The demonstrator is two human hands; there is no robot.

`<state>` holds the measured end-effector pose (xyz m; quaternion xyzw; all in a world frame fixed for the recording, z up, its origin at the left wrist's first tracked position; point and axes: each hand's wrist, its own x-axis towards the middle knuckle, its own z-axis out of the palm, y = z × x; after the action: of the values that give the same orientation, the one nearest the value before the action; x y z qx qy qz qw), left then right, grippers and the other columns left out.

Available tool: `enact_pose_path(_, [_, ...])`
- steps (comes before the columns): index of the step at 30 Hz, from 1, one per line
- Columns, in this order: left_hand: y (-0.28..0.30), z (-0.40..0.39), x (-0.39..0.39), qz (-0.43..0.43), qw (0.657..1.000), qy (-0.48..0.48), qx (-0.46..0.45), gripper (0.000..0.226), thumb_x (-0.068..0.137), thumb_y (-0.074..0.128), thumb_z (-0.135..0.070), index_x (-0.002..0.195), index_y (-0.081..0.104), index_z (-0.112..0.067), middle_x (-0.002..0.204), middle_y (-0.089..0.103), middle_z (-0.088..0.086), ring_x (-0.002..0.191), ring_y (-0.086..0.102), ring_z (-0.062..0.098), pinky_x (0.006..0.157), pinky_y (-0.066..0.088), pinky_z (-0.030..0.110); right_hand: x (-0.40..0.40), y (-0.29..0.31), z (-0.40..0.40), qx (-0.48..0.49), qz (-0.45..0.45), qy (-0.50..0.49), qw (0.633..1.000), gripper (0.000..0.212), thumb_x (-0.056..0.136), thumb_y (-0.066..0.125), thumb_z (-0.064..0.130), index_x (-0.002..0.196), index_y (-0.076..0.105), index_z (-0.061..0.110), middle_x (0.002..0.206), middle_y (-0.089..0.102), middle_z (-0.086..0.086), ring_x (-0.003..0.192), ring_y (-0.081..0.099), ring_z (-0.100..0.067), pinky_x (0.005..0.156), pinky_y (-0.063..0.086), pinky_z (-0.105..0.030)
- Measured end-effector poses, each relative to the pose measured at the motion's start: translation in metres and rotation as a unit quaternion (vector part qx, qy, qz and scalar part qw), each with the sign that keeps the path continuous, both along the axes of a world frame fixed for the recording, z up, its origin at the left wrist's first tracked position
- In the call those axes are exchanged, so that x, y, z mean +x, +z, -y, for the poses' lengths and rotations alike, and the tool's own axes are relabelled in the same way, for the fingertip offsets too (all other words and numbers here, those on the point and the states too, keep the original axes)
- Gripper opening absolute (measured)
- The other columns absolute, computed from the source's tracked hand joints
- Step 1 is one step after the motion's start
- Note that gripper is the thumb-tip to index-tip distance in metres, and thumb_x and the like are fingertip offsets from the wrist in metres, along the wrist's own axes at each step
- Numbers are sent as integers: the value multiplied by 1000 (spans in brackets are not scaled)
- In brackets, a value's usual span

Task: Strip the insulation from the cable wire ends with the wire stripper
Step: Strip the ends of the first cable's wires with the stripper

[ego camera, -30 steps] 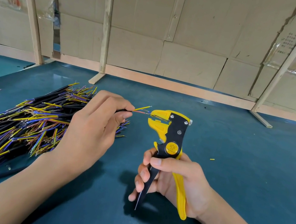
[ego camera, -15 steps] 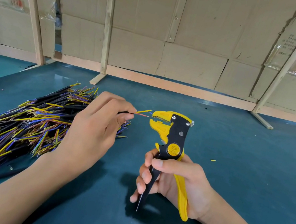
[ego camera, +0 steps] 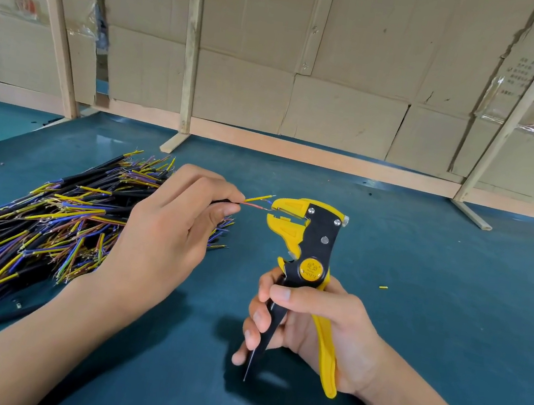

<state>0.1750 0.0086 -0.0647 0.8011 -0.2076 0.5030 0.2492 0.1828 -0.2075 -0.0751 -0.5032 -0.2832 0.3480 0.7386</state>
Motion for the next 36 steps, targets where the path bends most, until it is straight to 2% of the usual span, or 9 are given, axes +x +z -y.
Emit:
enact_pose_path(4, [1, -1, -1, 3, 1000, 0, 1, 13, 97, 61, -6, 104, 70, -1, 101, 65, 7, 94, 58, 15, 87, 45, 21, -1, 1, 0, 2, 0, 1, 1000, 13, 88, 65, 13, 91, 57, 3, 75, 57, -16, 71, 61, -34, 78, 55, -58])
enact_pose_path(10, [1, 0, -2, -3, 1000, 17, -11, 10, 96, 64, 1, 105, 70, 0, 101, 64, 6, 94, 56, 11, 87, 40, 12, -1, 2, -1, -15, -2, 2, 1000, 11, 89, 64, 12, 90, 57, 3, 75, 56, -16, 70, 61, -34, 77, 56, -57])
enact_pose_path(17, [3, 1, -4, -4, 1000, 10, -10, 15, 98, 59, -7, 106, 70, -1, 102, 64, 5, 92, 57, 13, 82, 45, 17, -1, 3, -1, -26, -7, 5, 1000, 11, 88, 64, 12, 90, 58, 3, 75, 57, -16, 70, 61, -34, 78, 55, -58])
enact_pose_path(26, [2, -1, -4, 1, 1000, 0, 3, 18, 97, 58, -5, 107, 73, -8, 102, 60, 7, 87, 56, 17, 74, 44, 26, -3, 2, 0, -24, -13, 28, 999, 14, 90, 67, 14, 93, 58, 3, 77, 58, -15, 72, 61, -33, 79, 53, -58])
enact_pose_path(32, [-1, -1, -1, -3, 1000, -14, 8, 18, 98, 56, -2, 107, 70, -8, 103, 57, 6, 94, 54, 11, 79, 42, 21, -1, 1, -1, -5, -28, 28, 999, 26, 84, 77, 21, 93, 60, 3, 77, 57, -16, 73, 61, -34, 81, 53, -61])
enact_pose_path(36, [-3, 2, 0, -9, 1000, -20, 10, 18, 97, 56, -2, 107, 69, -10, 103, 57, 4, 95, 54, 9, 80, 42, 17, -2, 1, 0, -10, -28, 22, 999, 17, 87, 70, 16, 93, 61, 3, 77, 57, -17, 73, 60, -34, 81, 52, -61])
